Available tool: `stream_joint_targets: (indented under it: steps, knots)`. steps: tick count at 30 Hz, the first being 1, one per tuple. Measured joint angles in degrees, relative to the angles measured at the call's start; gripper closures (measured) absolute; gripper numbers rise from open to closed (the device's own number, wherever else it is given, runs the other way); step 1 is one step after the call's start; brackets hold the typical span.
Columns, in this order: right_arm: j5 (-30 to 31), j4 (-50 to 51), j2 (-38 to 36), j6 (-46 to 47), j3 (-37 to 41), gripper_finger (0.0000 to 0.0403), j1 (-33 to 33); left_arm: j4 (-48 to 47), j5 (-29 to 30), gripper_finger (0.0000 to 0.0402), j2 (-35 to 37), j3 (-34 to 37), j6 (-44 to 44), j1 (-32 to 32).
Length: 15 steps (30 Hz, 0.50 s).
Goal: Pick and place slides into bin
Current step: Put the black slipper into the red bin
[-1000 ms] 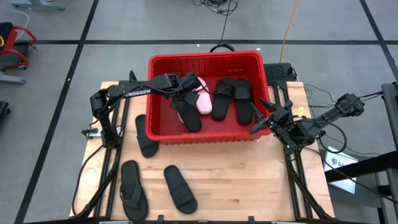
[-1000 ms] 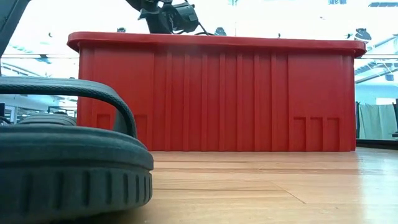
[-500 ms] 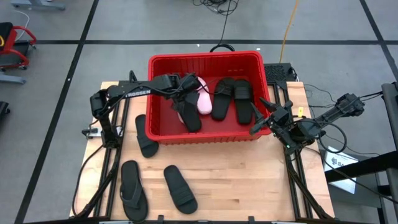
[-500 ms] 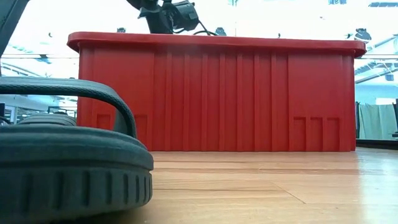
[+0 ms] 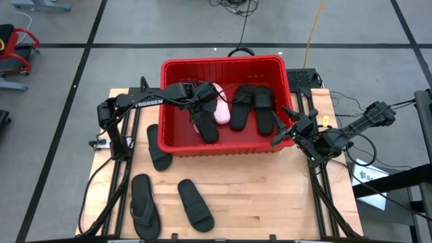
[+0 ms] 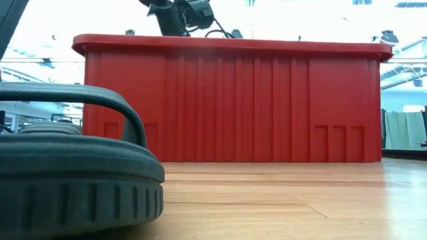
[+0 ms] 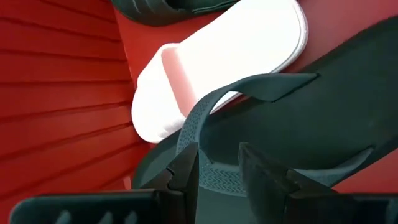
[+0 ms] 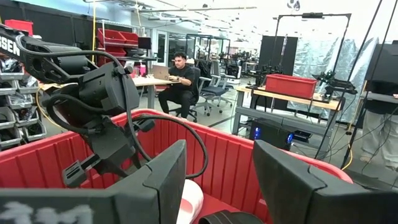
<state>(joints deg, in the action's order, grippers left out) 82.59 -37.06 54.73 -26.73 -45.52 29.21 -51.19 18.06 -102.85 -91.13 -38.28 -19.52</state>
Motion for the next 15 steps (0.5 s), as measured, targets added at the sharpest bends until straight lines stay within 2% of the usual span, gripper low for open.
stream_joint_targets:
  steps: [15]
  knots:
    - [0.04,-0.50,-0.44,-1.08,0.02,0.0227,0.02,-5.04,-0.18,0.0293,7.13,-0.07,11.25,0.51]
